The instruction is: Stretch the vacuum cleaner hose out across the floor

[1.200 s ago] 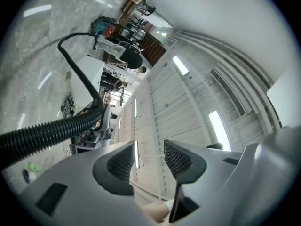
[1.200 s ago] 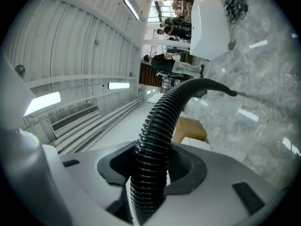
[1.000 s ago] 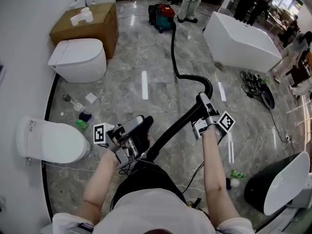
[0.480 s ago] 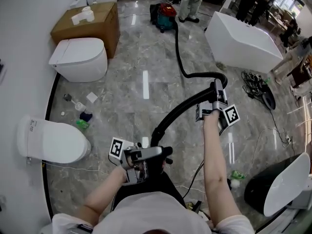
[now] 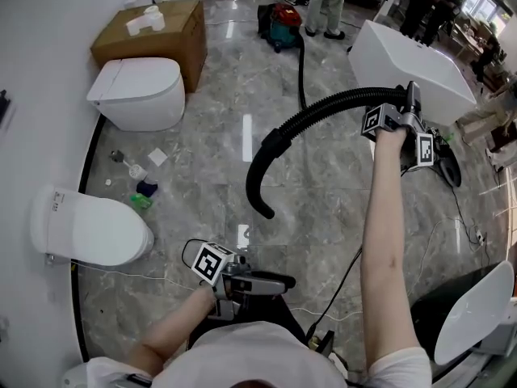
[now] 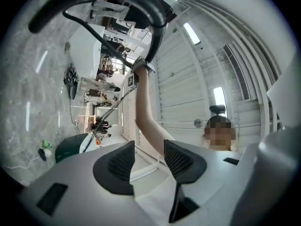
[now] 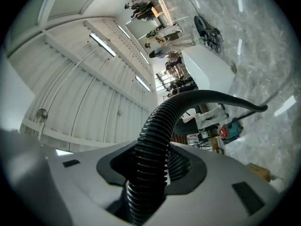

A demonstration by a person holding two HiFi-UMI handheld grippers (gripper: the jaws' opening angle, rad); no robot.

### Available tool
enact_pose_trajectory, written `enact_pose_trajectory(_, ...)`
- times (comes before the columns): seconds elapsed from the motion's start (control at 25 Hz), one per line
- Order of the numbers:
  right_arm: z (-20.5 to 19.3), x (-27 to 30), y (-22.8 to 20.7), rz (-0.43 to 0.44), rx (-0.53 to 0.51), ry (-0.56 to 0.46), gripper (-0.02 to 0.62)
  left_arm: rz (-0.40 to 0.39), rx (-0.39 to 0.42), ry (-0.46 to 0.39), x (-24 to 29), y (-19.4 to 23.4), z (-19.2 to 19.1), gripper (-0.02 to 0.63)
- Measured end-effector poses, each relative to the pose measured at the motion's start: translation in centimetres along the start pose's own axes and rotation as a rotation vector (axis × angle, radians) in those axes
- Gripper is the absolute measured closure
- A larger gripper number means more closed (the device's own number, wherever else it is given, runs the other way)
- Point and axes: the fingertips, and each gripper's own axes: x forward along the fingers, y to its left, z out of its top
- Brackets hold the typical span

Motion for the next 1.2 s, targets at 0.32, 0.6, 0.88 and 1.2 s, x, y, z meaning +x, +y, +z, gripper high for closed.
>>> enact_pose_trajectory(0.32, -8.6, -3.6, -3.9, -0.076, -0.394, 0.678, 0.411, 0.161, 0.232, -0.146, -4.4, -1.2, 7.5, 0.422)
enact_pose_trajectory(0.6, -10.7, -18.0, -15.1, -0.283, -0.961, 1.244, 0.411, 0.225, 0.290, -0.171, -5.5, -0.9, 9.9, 0.422)
enact_pose_trajectory(0.88, -6.4, -28.9, -20.9, -0.360, -1.315, 1.536, 0.393, 0.265, 0.269, -0.150, -5.1, 1.0, 9.7, 0.422)
enact_pose_trajectory(1.2, -5.0, -39.4, -26.4, -0.335, -1.741, 1.888, 0.393, 0.278, 0.249, -0.183, -5.1, 1.6, 10.0, 0.422)
